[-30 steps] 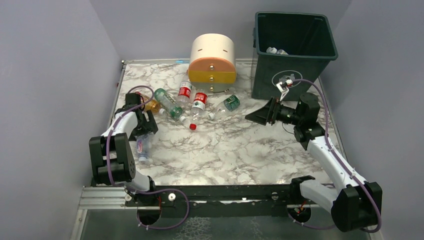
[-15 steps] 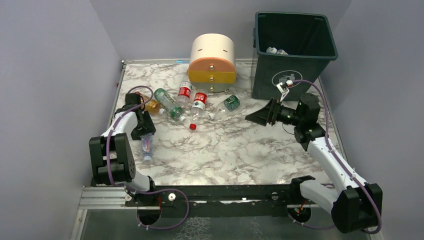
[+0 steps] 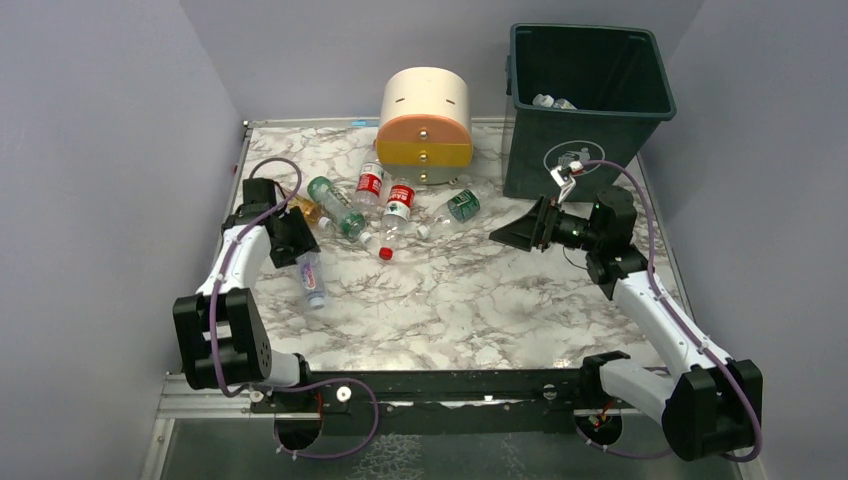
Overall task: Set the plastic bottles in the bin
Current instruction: Pick up the plastic bottle at the center of the board.
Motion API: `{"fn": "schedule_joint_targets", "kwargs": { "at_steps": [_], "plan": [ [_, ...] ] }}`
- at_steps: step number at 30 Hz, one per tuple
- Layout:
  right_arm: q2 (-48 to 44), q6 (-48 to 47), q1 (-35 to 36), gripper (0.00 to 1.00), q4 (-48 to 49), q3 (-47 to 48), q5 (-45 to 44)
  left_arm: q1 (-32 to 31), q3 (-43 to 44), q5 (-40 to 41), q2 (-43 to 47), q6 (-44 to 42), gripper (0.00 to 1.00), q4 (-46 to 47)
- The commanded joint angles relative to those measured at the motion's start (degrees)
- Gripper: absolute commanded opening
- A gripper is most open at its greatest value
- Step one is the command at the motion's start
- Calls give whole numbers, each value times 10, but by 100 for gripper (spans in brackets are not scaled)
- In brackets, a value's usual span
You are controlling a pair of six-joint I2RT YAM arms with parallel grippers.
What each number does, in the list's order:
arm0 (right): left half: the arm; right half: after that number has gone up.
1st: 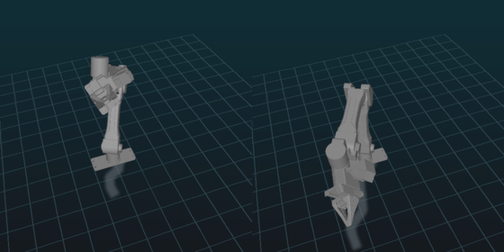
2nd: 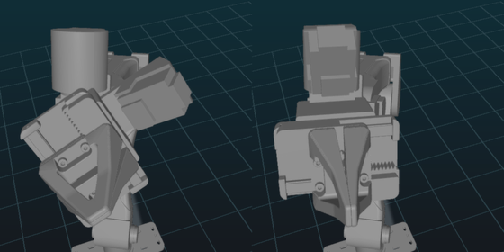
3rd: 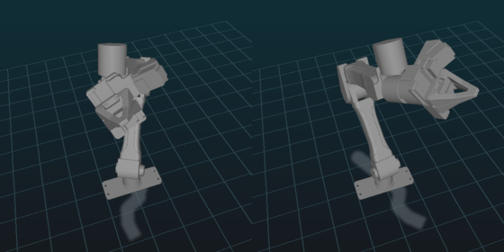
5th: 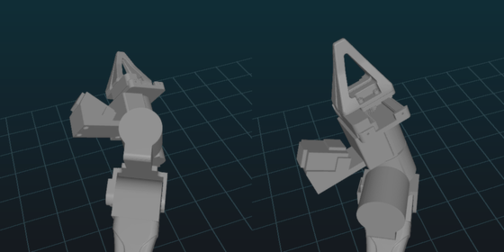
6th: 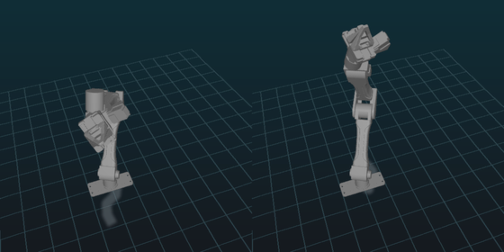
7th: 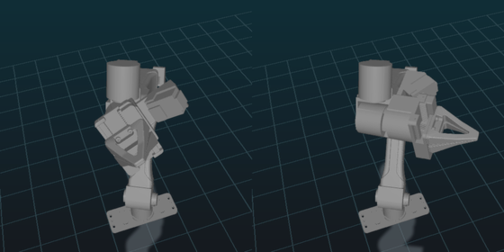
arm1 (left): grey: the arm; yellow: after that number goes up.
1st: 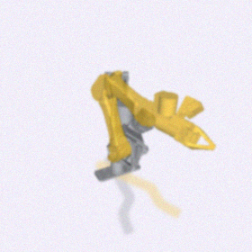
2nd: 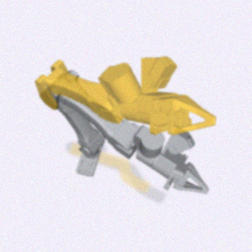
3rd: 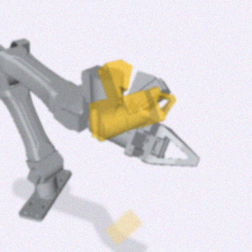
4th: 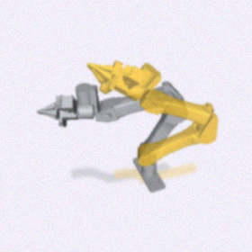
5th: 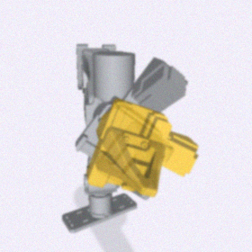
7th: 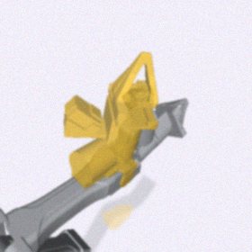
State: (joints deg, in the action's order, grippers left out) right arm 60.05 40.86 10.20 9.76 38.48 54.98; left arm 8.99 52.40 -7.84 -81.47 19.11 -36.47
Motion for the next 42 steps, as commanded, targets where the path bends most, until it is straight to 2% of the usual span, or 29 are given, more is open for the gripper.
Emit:
{"fn": "schedule_joint_targets", "kwargs": {
  "at_steps": [1, 9, 14, 22, 31, 42],
  "plan": [
    [3, -11, 3, 97, -13, 5, 15, -9, 36, -102, 51, 30, 49, 3],
    [-16, -6, 9, 97, -28, -13, 3, -48, 51, -202, 124, 77, 49, 16],
    [-29, 5, 30, 97, -17, -43, -12, -103, 37, -227, 172, 111, 49, 32],
    [-38, -14, 94, 100, -46, -68, -53, -180, -72, -239, 287, 183, 50, 84],
    [-29, -11, 152, 100, -7, -104, -78, -186, -134, -272, 361, 216, 50, 115],
    [12, -24, 187, 100, 17, -89, -105, -187, -150, -278, 365, 219, 50, 132]
  ]
}}
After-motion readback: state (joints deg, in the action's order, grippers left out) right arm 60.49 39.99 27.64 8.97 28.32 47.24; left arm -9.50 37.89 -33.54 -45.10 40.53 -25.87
